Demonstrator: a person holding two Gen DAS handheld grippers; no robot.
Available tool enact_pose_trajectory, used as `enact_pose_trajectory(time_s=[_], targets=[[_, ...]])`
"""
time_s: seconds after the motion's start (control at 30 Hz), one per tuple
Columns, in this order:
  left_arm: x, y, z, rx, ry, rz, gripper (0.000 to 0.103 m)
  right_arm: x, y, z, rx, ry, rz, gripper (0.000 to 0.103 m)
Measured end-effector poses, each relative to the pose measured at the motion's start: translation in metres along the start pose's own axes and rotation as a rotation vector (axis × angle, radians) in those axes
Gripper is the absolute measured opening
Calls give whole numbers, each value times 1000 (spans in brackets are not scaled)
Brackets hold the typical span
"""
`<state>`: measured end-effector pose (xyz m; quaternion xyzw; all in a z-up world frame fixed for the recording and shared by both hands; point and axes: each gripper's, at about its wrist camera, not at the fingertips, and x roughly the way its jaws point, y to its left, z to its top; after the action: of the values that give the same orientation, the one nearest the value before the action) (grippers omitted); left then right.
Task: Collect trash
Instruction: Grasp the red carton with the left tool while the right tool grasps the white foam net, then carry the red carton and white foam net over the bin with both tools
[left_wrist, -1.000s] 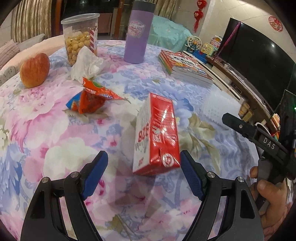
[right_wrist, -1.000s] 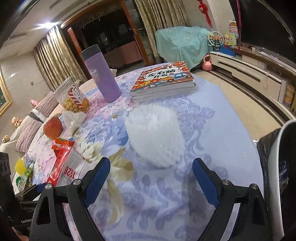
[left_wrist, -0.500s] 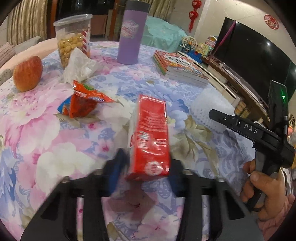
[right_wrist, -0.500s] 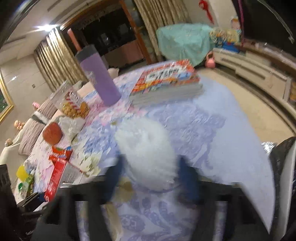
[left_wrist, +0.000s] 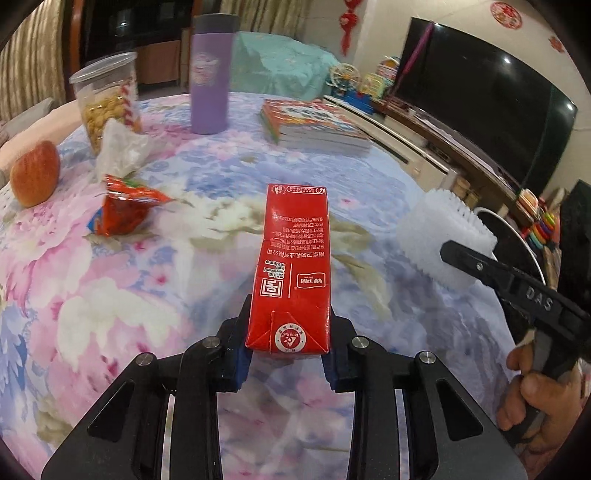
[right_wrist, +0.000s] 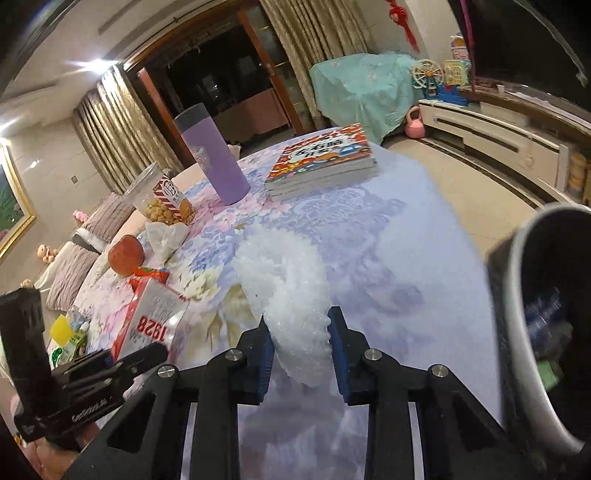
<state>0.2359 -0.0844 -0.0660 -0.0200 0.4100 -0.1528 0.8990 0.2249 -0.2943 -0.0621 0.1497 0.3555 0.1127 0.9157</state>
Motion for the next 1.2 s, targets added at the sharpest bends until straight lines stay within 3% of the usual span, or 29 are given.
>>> enact_pose_trajectory(time_s=[0.37,1.2], targets=[[-9,-50,-12,91,23,-50,29,-55,-18,-36,61,-27,-32,28],[-13,-143,-14,263,37,-149,29,-146,-78,-49,150,-165,-150,28]])
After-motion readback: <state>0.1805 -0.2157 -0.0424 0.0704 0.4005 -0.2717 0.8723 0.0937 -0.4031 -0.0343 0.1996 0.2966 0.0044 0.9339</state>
